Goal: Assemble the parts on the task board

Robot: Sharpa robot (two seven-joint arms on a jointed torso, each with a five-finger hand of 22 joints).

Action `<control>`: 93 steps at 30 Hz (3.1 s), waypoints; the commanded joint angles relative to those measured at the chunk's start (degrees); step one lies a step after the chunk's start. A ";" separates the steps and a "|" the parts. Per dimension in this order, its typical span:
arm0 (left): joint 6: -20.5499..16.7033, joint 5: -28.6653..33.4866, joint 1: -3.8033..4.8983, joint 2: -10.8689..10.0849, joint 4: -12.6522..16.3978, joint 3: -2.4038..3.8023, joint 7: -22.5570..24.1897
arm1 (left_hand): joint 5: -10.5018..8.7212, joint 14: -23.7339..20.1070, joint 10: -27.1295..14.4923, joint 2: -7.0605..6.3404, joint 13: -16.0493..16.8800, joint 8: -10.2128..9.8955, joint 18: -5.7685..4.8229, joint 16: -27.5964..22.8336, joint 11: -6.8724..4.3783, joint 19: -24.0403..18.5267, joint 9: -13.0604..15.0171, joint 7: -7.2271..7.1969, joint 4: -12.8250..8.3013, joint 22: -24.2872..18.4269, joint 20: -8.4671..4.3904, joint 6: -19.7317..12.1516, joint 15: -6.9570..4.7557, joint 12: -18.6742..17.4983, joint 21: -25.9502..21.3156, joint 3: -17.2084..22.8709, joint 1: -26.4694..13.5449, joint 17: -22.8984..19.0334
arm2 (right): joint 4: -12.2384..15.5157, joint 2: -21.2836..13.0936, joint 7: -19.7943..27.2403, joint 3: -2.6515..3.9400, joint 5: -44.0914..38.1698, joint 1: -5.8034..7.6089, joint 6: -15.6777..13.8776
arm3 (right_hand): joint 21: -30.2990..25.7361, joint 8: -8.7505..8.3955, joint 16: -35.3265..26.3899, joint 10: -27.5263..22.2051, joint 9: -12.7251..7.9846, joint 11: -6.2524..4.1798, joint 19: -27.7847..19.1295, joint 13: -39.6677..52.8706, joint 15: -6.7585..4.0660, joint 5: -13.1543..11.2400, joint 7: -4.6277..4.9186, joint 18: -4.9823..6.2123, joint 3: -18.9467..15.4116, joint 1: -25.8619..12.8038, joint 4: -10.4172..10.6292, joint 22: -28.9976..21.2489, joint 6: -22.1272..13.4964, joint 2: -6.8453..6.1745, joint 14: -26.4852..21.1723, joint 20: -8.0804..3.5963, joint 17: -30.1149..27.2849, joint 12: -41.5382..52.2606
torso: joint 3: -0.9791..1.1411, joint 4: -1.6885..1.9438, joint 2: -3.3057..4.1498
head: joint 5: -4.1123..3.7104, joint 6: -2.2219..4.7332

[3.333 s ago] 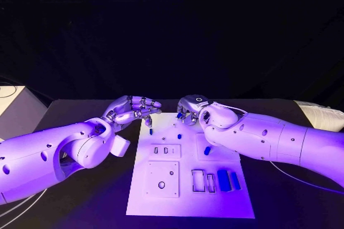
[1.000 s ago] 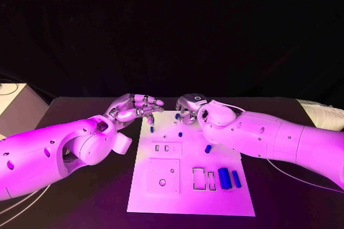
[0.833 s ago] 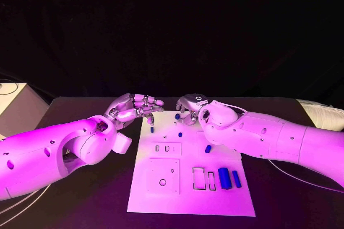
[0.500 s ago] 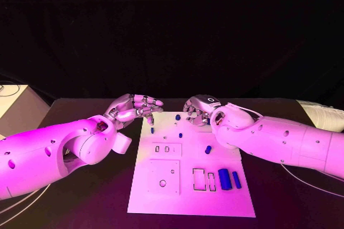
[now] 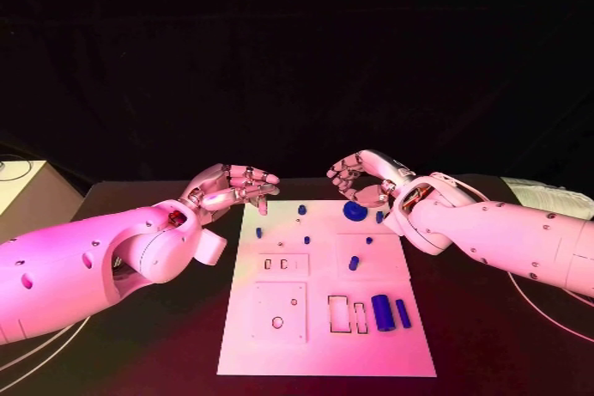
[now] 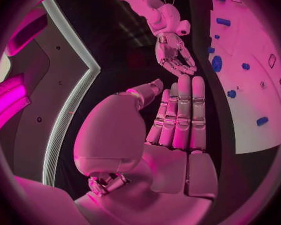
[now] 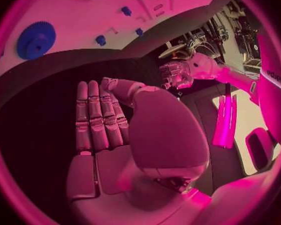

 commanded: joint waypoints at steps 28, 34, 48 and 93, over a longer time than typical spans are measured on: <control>3.58 0.78 0.02 0.35 -0.95 -0.06 -0.04 | -0.07 -1.01 -1.49 -0.29 -0.28 -0.94 0.81 -6.55 0.65 -1.15 0.43 0.53 -0.31 -2.64 0.70 -1.35 0.71 -0.84 -3.74 -0.25 0.56 -2.90 | -5.82 -1.49 -10.48 0.07 -7.25 1.36 6.77 | 55.32 5.25 54.04 12.88 5.53 -7.87 47.95 22.83 -9.56 6.60 -5.20 -8.60 -8.17 -8.83 3.18 58.78 5.75 -4.82 29.30 -8.20 52.25 18.21 | 0.20 -0.22 -0.29 | -0.64 0.38; 4.09 0.62 0.02 0.37 -0.98 -0.09 -0.51 | -0.07 -0.98 -1.55 -0.30 -0.31 -0.96 0.82 -6.69 0.67 -1.11 0.44 0.53 -0.40 -2.67 0.70 -1.40 0.71 -0.86 -3.76 -0.25 0.66 -2.95 | -4.88 -1.46 -14.26 0.02 -17.76 1.52 7.91 | 49.72 0.95 43.50 -6.16 5.47 -4.13 43.70 17.26 -6.77 5.86 -4.42 -6.72 -10.07 -9.84 2.55 50.83 -2.04 -5.51 26.40 -5.59 41.99 6.00 | 0.22 -0.40 -0.32 | -0.75 0.20; 4.95 0.28 0.02 0.35 -0.98 -0.14 -1.23 | -0.07 -0.49 -1.77 -0.24 -0.39 -1.05 0.84 -6.79 0.73 -0.78 0.46 0.59 -0.43 -2.67 0.71 -1.55 0.71 -0.92 -3.63 -0.33 0.69 -2.95 | -2.50 -1.40 -19.97 -0.35 -29.33 1.17 8.37 | 35.64 -1.15 40.17 -17.45 7.40 -4.24 40.56 9.51 -7.15 4.75 -7.19 -3.89 -36.60 7.10 24.11 35.63 -5.98 -4.69 26.67 -7.09 37.90 10.21 | 0.10 -0.14 -0.35 | -1.28 0.08; 7.31 -1.25 0.02 0.43 -0.74 -0.30 -2.92 | -0.07 0.21 -2.35 -0.25 -0.60 -1.27 0.84 -6.92 0.84 -0.31 0.45 0.68 -0.40 -2.66 0.70 -1.94 0.70 -1.17 -3.41 -0.46 0.59 -2.85 | -7.72 2.60 -23.61 -0.44 -14.52 0.22 14.27 | 58.45 1.83 70.25 22.03 4.92 -5.59 50.40 80.90 -7.58 2.59 -3.70 -9.77 -31.47 1.60 23.69 63.70 -1.62 -1.90 32.27 -6.28 68.78 83.89 | 0.23 0.19 0.92 | -1.51 -0.55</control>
